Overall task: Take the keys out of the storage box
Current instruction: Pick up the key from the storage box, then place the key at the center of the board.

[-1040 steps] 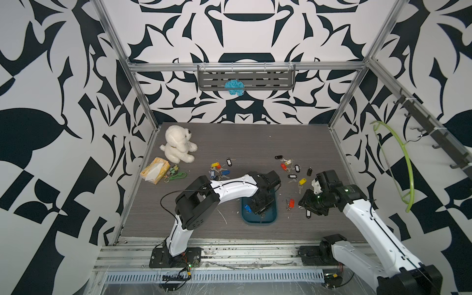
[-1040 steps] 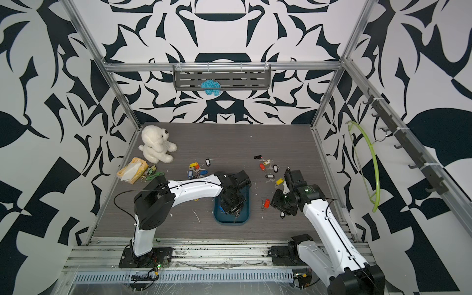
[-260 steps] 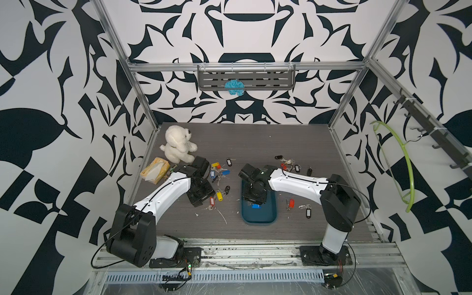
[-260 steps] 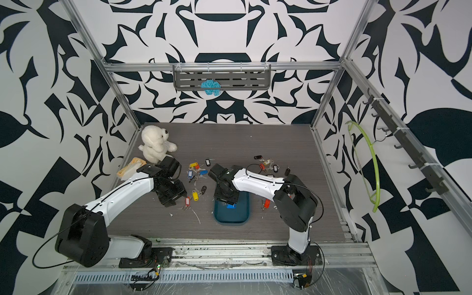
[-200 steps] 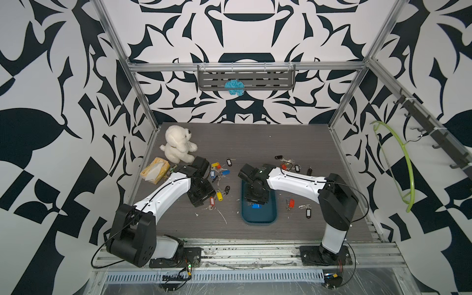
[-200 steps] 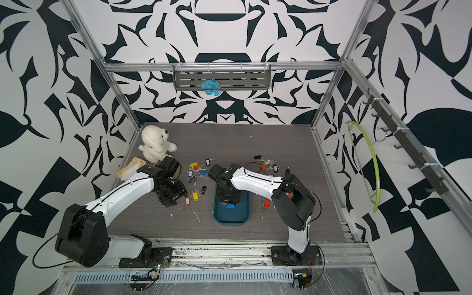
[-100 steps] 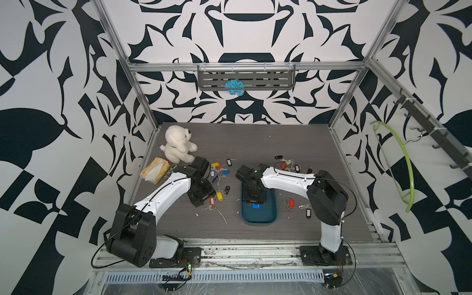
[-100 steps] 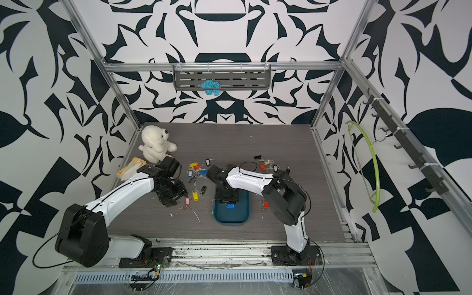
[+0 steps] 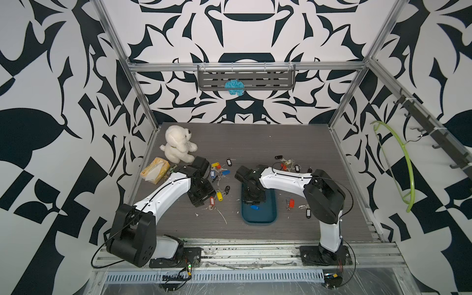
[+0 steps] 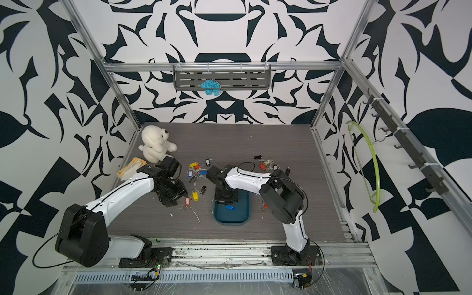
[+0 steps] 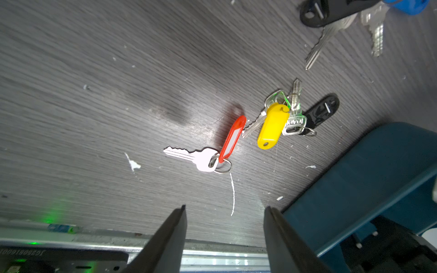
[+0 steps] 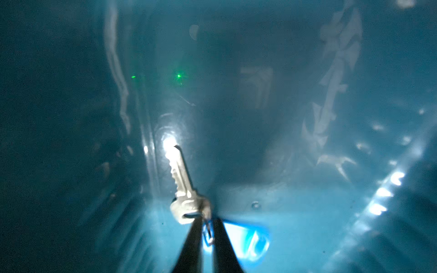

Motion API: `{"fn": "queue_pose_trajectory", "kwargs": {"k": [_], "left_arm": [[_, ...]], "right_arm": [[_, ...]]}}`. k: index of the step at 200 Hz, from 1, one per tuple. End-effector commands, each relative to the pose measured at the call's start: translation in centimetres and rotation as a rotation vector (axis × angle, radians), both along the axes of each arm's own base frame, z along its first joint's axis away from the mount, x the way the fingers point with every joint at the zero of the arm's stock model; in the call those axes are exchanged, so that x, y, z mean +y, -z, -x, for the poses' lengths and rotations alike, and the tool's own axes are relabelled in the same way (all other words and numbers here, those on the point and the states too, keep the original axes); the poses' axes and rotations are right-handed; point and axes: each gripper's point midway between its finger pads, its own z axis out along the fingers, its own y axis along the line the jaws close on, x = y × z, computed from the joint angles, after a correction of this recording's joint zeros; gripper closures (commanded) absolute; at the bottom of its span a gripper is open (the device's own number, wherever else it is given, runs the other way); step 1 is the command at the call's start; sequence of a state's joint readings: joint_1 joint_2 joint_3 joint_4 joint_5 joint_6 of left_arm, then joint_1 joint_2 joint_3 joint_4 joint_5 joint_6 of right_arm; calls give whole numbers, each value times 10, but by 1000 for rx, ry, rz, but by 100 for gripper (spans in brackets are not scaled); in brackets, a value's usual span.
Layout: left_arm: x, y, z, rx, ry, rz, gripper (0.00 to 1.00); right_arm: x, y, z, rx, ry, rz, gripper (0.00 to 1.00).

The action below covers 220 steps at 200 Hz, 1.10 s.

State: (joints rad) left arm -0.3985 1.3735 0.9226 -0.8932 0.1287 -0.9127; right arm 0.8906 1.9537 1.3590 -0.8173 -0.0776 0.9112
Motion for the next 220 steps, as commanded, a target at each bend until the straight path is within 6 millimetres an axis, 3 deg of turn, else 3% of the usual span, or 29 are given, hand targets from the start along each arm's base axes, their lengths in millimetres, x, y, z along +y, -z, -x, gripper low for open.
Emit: {"fn": "queue_pose_trajectory", "kwargs": {"k": [1, 60, 79, 101, 130, 151, 168, 199, 220], "left_arm": [[3, 2, 9, 18, -2, 1, 41], [8, -16, 14, -15, -17, -5, 42], [10, -39, 13, -100, -24, 10, 42], [10, -63, 5, -203, -22, 33, 42], [1, -89, -19, -376, 19, 86, 40], [-10, -110, -49, -530, 78, 111, 39], [-19, -130, -76, -649, 143, 109, 37], [-42, -150, -119, -858, 357, 76, 35], [-44, -168, -143, -999, 380, 27, 35]], "right_arm": [[1, -17, -5, -29, 7, -23, 97], [-8, -62, -12, -119, 17, -65, 100], [-18, -85, -16, -174, 29, -87, 100], [-44, -110, -21, -239, 66, -97, 100], [-99, -133, -26, -289, 163, -92, 100], [-135, -131, -33, -284, 229, -93, 100], [-152, -127, -41, -270, 246, -86, 100], [-151, -100, -50, -222, 173, -56, 100], [-152, -79, -44, -187, 186, -65, 100]]}}
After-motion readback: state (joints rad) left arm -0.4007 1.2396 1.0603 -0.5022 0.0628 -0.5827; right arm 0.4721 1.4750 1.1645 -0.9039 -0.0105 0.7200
